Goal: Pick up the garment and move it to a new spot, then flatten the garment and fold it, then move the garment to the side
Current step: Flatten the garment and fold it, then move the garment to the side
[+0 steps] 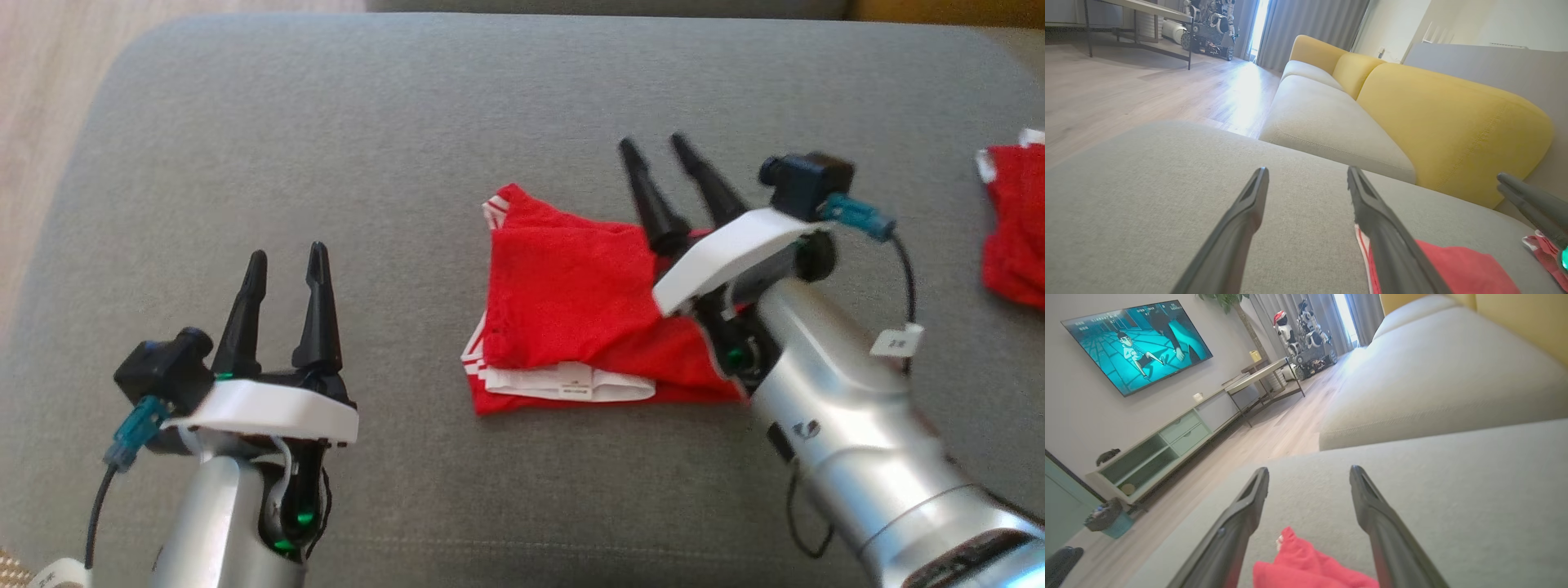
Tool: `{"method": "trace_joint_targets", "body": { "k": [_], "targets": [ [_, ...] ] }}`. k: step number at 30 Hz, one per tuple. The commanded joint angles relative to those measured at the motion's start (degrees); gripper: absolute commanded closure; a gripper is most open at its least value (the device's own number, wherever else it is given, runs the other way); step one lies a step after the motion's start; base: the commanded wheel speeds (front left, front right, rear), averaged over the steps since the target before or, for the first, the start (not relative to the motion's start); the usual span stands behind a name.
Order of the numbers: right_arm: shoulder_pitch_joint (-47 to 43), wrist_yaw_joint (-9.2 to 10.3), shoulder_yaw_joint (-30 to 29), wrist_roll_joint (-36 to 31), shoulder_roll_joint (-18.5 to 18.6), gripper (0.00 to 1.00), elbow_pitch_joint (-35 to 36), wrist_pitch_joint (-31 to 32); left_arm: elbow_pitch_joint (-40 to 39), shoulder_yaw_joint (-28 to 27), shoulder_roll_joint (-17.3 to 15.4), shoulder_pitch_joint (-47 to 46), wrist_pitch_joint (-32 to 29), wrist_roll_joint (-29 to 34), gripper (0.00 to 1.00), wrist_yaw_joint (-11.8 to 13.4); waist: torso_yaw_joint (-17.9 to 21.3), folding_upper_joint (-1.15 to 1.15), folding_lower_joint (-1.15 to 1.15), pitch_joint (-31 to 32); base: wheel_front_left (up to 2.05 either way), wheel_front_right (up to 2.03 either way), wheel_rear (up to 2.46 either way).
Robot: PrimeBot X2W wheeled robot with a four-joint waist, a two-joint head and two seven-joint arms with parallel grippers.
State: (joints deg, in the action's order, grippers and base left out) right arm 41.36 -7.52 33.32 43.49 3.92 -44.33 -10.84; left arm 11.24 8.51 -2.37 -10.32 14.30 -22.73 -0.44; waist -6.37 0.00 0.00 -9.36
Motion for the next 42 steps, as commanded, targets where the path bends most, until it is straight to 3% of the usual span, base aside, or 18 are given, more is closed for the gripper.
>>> {"method": "trace_joint_targets", "body": {
  "k": [1, 5, 8, 13, 16, 21, 29, 42],
  "targets": [
    [1.12, 0.03, -1.74, -3.25, -0.28, 0.0, 1.08, -1.11, -2.27, -1.94, -0.51, -1.27, 0.7, 0.62, 0.0, 0.01, 1.25, 0.0, 0.0, 0.38, 0.0, 0.0, 0.0],
    [-2.29, 0.03, -9.8, -10.09, 2.19, 0.0, 3.28, -2.55, -3.42, -2.03, -0.51, -1.3, 0.7, 0.75, 0.0, 0.04, 2.82, 0.0, 0.0, 0.38, 0.0, 0.0, 0.0],
    [-5.08, 0.03, -12.63, -14.56, 4.12, 0.0, 6.34, -3.1, -3.93, -1.83, -0.51, -1.4, 0.7, 0.43, 0.0, -0.02, 3.41, 0.0, 0.0, 0.37, 0.0, 0.0, 0.0],
    [-13.88, 0.03, -20.62, -23.24, 6.38, 0.0, 16.33, -3.79, -4.82, -1.03, -0.51, -1.27, 0.7, 0.78, 0.0, -0.39, 4.64, 0.0, 0.0, 0.7, 0.0, 0.0, 0.0],
    [-19.21, 0.03, -26.39, -26.67, 5.46, 0.0, 21.92, -3.98, -5.11, -0.48, -0.51, -1.07, 0.7, 0.76, 0.0, -0.12, 4.86, 0.0, 0.0, 1.08, 0.0, 0.0, 0.0],
    [-26.83, 0.03, -31.09, -33.44, 2.73, 0.0, 29.87, -4.09, -6.41, -0.29, -0.51, 0.26, 0.7, 2.04, 0.0, 0.45, 5.15, 0.0, 0.0, 1.44, 0.0, 0.0, 0.0],
    [-32.82, 0.03, -34.4, -37.77, -0.42, 0.0, 35.06, -4.13, -8.64, -0.54, -0.51, 3.34, 0.7, 3.69, 0.0, 1.99, 5.12, 0.0, 0.0, 1.74, 0.0, 0.0, 0.0],
    [-34.2, 0.03, -33.53, -38.19, -1.02, 0.0, 35.88, -4.02, -9.69, -0.29, -0.51, 3.48, 0.7, 3.53, 0.0, 2.35, 4.51, 0.0, 0.0, 2.0, 0.0, 0.0, 0.0]
  ]
}}
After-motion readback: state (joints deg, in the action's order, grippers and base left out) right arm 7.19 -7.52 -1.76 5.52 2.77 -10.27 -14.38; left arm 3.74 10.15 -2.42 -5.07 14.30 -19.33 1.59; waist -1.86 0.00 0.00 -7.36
